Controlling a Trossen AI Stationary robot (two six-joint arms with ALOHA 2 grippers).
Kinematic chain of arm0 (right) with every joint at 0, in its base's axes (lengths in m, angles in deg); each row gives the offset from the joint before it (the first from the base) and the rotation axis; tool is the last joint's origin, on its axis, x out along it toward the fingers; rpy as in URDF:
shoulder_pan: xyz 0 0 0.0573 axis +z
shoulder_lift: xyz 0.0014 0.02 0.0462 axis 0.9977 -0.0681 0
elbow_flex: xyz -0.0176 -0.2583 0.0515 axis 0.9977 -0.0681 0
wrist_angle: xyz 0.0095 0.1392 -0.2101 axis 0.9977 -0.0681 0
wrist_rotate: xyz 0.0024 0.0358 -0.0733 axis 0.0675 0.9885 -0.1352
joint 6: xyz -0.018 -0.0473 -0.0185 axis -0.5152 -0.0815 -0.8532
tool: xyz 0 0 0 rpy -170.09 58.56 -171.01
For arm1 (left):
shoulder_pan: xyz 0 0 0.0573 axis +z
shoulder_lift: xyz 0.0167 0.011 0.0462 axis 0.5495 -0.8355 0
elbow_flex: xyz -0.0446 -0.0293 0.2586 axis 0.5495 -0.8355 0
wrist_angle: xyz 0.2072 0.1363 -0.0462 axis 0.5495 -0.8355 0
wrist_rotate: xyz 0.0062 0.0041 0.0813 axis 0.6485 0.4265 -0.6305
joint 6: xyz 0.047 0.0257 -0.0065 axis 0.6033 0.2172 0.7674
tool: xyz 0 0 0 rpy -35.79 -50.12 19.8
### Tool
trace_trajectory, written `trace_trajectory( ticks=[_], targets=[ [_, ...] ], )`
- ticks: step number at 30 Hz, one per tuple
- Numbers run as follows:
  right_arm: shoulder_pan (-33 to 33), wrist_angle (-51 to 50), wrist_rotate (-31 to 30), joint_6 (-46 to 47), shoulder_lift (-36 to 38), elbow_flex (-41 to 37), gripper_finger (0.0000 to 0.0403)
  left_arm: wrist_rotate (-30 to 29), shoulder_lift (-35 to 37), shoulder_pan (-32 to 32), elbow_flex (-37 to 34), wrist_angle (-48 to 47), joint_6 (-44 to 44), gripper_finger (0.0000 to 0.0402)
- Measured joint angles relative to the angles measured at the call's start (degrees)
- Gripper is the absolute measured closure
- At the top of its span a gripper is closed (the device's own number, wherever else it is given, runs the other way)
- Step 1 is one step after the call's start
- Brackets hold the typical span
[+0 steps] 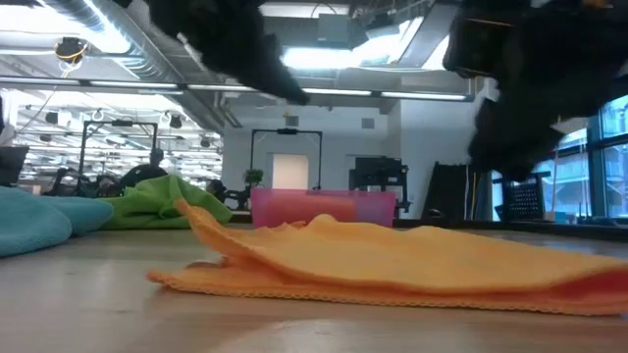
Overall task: Roll microfiber towels into tight, uniform cylinder then place into a basket
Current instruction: Roll the orange microfiber cloth
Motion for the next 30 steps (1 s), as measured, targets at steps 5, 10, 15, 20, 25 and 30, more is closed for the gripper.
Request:
trace_trajectory(
  ticks=[5,10,15,20,25,30],
  targets=[
    [-4.2,-6.0,-10.4,-7.1,2.4,0.6,0.0283,4.5,-4.8,-1.7,-0.1,2.3,0.1,0.0295],
    [-9.1,-16.2,-20.3,-11.5,2.5,0.5,0.0283,4.7,-10.6,-2.4,-0.1,2.6,0.0,0.0295],
    [-13.9,-22.2,-20.4,-11.6,0.7,0.4,0.0283,4.4,-14.8,-1.6,-0.1,2.3,-1.8,0.0295],
    [-16.2,-27.0,-20.4,-9.1,-1.7,0.4,0.0283,4.5,-16.1,-0.6,-0.1,0.1,-4.3,0.0295],
    [-16.8,-30.2,-20.5,-5.3,-3.0,0.5,0.0283,5.7,-15.5,-0.7,0.0,-4.0,-4.7,0.0295],
    [-16.8,-30.1,-20.2,-5.5,-2.9,0.5,0.0283,5.7,-13.9,0.0,-0.1,-5.9,-4.0,0.0295]
  ],
)
